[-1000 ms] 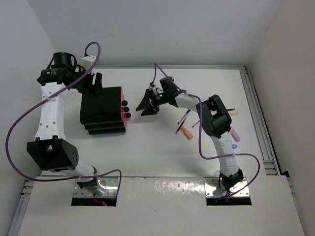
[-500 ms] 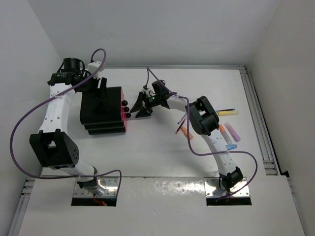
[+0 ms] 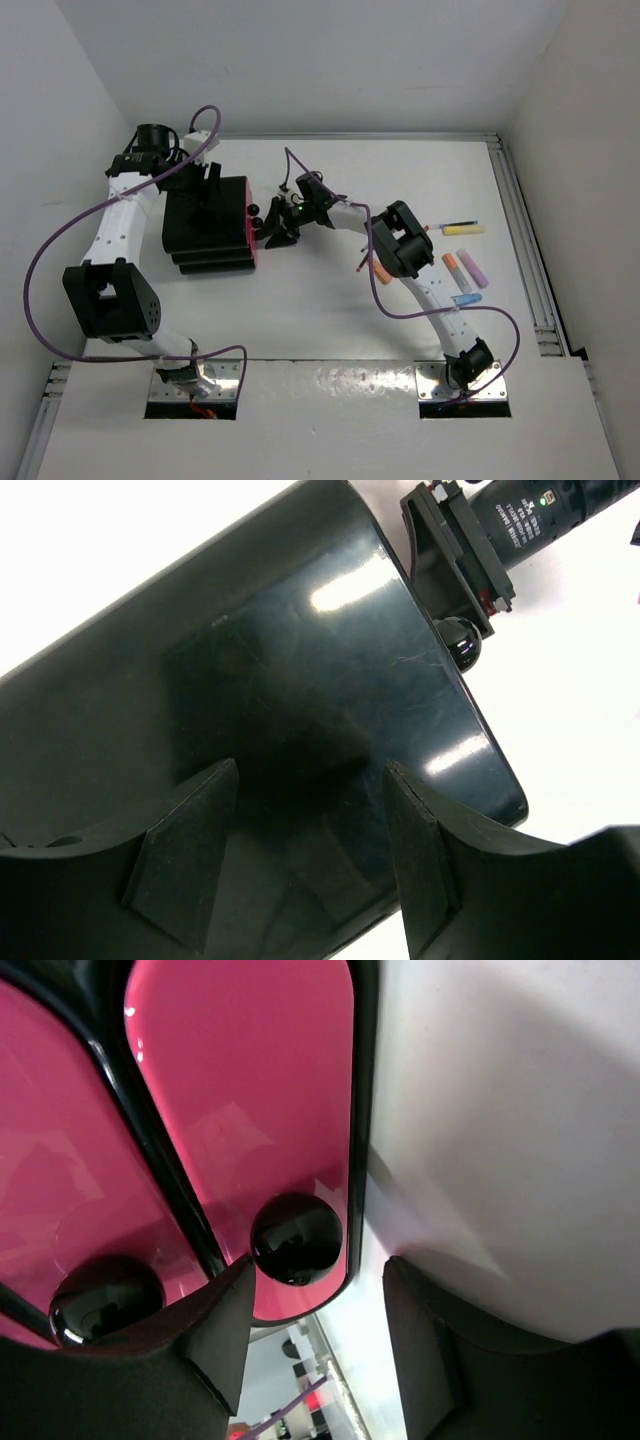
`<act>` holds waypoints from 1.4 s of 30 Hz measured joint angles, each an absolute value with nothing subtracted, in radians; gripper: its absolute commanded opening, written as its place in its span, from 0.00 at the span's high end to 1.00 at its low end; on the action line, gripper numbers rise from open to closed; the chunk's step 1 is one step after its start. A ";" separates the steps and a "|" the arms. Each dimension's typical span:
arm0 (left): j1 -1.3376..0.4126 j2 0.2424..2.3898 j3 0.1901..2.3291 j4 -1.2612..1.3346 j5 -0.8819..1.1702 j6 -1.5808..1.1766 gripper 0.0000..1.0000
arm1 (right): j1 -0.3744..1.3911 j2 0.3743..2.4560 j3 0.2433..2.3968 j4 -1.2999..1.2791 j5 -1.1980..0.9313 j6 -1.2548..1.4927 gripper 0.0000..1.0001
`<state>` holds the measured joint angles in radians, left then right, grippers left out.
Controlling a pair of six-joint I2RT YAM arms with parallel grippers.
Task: Sort the stationery into containers
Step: Open the drawer in the storage box.
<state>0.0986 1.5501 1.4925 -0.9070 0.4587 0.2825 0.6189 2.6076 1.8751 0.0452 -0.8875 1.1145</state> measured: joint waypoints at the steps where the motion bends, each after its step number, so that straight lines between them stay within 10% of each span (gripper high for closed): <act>1: 0.099 1.550 1.491 -0.903 0.458 0.282 0.34 | 0.620 2.611 1.879 0.044 -0.887 1.118 0.49; 22: 0.110 1.544 1.454 -0.828 0.476 0.287 0.35 | 0.612 2.654 1.965 0.071 -0.882 1.145 0.60; 42: 0.147 1.576 1.463 -0.777 0.490 0.275 0.37 | 0.572 2.628 1.875 0.152 -0.913 1.164 1.00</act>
